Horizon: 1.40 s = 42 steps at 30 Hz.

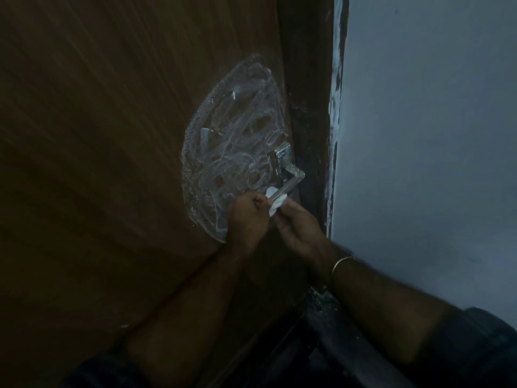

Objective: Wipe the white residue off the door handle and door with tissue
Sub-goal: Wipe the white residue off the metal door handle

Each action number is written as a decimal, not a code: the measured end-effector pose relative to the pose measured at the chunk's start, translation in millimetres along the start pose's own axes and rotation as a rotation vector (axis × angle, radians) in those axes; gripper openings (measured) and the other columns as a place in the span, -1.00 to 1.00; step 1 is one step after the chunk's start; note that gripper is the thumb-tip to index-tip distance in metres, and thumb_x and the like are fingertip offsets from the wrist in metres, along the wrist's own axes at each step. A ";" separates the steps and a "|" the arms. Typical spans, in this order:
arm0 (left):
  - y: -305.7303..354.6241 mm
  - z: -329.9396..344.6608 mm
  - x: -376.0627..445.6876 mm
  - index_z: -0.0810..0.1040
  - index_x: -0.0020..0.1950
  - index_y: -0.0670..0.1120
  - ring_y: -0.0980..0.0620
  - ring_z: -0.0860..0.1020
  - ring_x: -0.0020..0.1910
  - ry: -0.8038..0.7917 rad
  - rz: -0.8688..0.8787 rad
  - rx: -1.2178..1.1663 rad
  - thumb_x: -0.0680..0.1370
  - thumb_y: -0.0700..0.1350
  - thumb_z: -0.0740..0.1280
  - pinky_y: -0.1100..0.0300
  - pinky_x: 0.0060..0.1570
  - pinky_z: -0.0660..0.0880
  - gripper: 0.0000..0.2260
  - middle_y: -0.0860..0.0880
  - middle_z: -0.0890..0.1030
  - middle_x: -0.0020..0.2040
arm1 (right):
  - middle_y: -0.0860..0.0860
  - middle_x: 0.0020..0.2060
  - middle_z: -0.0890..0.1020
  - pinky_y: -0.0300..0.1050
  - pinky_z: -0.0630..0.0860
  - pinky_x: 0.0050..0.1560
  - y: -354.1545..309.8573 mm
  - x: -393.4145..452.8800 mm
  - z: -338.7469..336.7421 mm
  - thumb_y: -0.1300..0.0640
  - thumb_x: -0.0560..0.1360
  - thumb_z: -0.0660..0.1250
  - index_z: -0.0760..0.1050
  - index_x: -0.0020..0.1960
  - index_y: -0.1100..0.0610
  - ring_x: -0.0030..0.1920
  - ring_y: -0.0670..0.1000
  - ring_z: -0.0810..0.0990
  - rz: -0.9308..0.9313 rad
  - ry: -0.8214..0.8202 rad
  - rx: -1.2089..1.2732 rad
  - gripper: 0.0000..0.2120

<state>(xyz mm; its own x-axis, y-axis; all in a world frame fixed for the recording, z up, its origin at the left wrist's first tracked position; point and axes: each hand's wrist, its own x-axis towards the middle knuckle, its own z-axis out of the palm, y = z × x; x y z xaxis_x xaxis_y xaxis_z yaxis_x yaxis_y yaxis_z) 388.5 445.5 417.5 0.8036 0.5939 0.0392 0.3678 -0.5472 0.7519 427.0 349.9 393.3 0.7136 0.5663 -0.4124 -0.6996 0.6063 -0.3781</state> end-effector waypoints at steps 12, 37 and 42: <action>7.7 -5.0 4.8 0.58 -0.10 -0.05 0.23 0.47 -0.29 -0.014 0.041 0.212 0.58 -0.17 0.32 0.40 -0.41 0.27 -0.92 0.09 0.57 -0.19 | 0.30 0.36 0.46 0.10 0.35 0.43 -3.8 16.8 -7.2 0.35 0.65 0.08 0.35 0.43 0.33 0.34 0.21 0.47 -0.035 -0.033 0.077 -0.64; 23.0 4.7 10.7 0.58 0.13 -0.10 0.03 0.54 -0.03 -0.106 0.193 0.473 0.59 -0.17 0.30 0.17 -0.03 0.46 -0.85 -0.08 0.62 0.02 | 0.25 0.20 0.54 0.05 0.30 0.46 -23.8 33.4 -14.3 0.31 0.65 0.10 0.36 0.41 0.32 0.31 0.20 0.48 -0.012 -0.020 0.141 -0.66; 21.6 4.4 13.5 0.59 0.10 -0.11 0.01 0.57 -0.04 -0.114 0.222 0.485 0.58 -0.16 0.31 0.14 -0.02 0.51 -0.86 -0.07 0.63 0.00 | 0.22 0.03 0.65 -0.01 0.56 0.18 -23.3 38.6 -20.4 0.31 0.64 0.12 0.48 0.25 0.31 0.06 0.13 0.62 0.003 -0.073 0.084 -0.74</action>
<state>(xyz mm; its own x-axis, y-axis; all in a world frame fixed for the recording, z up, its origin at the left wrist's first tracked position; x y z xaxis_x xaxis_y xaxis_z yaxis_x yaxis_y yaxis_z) 409.3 439.1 431.4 0.9222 0.3801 0.0704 0.3356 -0.8775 0.3426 470.2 346.2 369.2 0.7141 0.6055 -0.3513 -0.6987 0.6471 -0.3051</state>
